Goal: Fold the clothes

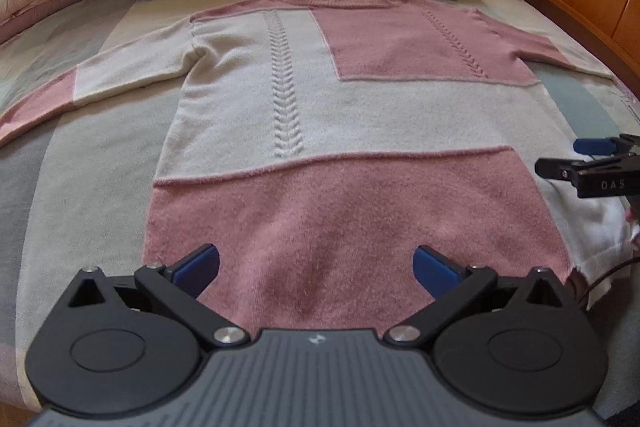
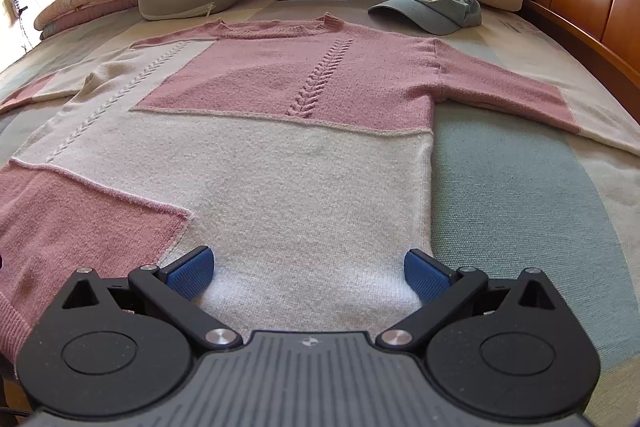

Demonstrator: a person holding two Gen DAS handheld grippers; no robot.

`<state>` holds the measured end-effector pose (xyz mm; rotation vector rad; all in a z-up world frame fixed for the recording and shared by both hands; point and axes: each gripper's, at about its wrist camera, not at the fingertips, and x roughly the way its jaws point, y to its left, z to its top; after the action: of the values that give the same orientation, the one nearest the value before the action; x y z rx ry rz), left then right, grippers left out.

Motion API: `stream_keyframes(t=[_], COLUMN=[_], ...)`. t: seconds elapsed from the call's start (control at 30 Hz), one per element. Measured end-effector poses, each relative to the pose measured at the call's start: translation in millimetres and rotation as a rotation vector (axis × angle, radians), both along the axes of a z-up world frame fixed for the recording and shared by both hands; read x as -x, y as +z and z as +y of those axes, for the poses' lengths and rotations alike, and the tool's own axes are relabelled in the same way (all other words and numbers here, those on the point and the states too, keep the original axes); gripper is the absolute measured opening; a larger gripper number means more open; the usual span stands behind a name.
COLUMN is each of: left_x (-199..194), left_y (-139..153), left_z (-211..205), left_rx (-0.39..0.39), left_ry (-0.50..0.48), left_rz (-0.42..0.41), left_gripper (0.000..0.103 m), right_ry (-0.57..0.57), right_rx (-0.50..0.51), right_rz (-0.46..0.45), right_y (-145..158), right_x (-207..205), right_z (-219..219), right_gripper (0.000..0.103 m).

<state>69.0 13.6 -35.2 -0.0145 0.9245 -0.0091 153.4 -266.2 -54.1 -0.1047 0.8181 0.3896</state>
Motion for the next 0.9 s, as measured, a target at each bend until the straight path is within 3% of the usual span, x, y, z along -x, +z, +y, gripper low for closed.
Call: stream_keyframes(t=[0.17,0.27,0.43,0.6,0.73,0.9], left_x=[-30.7,-40.3,-22.1,-15.5,-37.0,-100.6], left_y=[-6.3,-21.2,-30.4,-18.0,9.1,36.6], left_z=[5.1,0.9,0.1,7.6,33.1,63.3], left_rx=[0.005,-0.031,0.029,0.044,0.051,-0.019], left_ry=[0.016,0.02,0.026,-0.027,-0.004,0.019], left_rz=[-0.055,-0.027,0.006,0.035,-0.038,-0.141], left_gripper=[0.102,0.102,0.102,0.102,0.102,0.102], right_ry=[0.035,0.07,0.093,0.108,0.084,0.06], right_rx=[-0.107,-0.069,0.007,0.034,-0.054,-0.106], right_rz=[0.011,0.014,0.04,0.029,0.076,0.087], right_y=[19.6,18.6,2.3,1.5,9.1,15.1], right_x=[17.1,27.8,39.3,46.4,43.7,37.7], right_z=[5.6,17.9,29.7,33.0,26.8,28.4], right_gripper=[0.103,0.103,0.103,0.103,0.103,0.103])
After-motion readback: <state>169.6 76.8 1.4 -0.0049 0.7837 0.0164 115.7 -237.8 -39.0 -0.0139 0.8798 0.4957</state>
